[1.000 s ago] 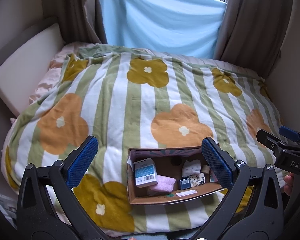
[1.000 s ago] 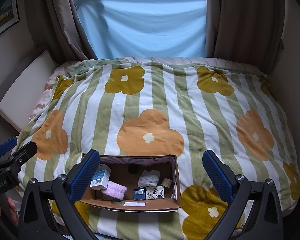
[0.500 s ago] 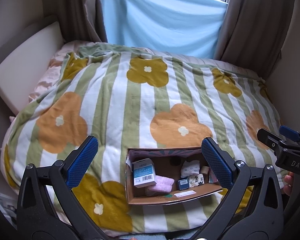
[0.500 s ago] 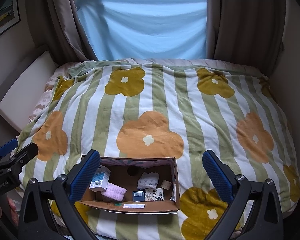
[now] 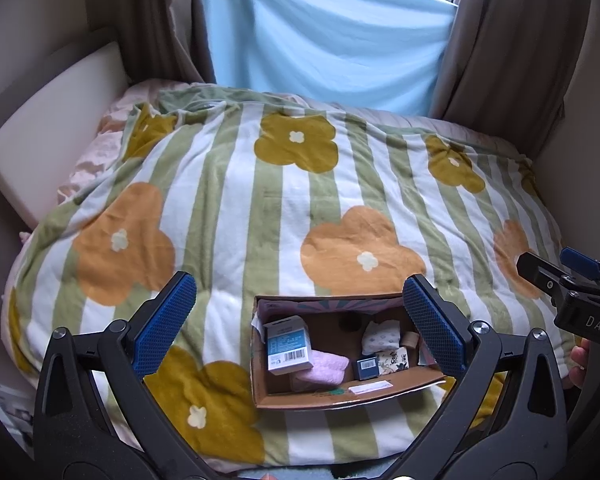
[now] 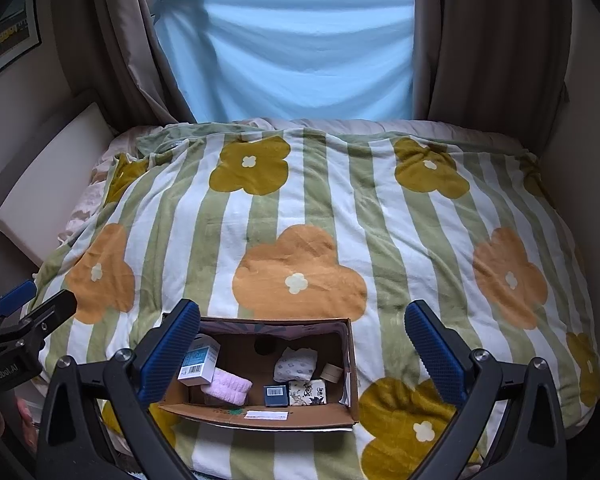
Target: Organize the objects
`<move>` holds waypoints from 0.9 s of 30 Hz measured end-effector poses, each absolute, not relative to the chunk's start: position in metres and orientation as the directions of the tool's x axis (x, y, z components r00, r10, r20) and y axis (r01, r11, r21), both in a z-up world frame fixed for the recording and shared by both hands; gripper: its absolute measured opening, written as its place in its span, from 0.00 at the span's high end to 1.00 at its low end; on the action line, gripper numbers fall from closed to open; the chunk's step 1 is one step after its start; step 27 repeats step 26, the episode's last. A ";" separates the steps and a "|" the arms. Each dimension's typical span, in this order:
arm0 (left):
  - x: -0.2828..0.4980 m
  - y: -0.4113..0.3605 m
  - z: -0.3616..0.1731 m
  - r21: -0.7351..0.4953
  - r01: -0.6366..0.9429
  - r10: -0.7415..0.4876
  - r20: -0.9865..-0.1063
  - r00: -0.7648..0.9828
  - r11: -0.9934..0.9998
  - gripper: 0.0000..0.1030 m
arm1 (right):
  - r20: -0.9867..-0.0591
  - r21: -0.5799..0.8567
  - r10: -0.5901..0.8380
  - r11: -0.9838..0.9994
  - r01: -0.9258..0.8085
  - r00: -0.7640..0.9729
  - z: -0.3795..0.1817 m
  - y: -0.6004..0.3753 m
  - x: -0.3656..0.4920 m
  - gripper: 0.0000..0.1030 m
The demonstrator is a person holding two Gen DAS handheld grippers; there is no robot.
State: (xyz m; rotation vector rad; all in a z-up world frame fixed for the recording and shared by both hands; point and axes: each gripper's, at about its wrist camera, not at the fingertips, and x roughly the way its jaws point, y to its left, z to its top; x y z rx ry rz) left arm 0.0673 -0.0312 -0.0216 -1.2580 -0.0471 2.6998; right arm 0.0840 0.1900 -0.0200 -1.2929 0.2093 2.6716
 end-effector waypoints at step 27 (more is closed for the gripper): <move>0.074 -0.036 -0.014 -0.030 -0.029 0.042 -0.739 -0.672 -0.999 0.00 | -0.786 0.053 0.087 -0.977 -0.206 -0.612 -0.019 0.188 0.082 0.01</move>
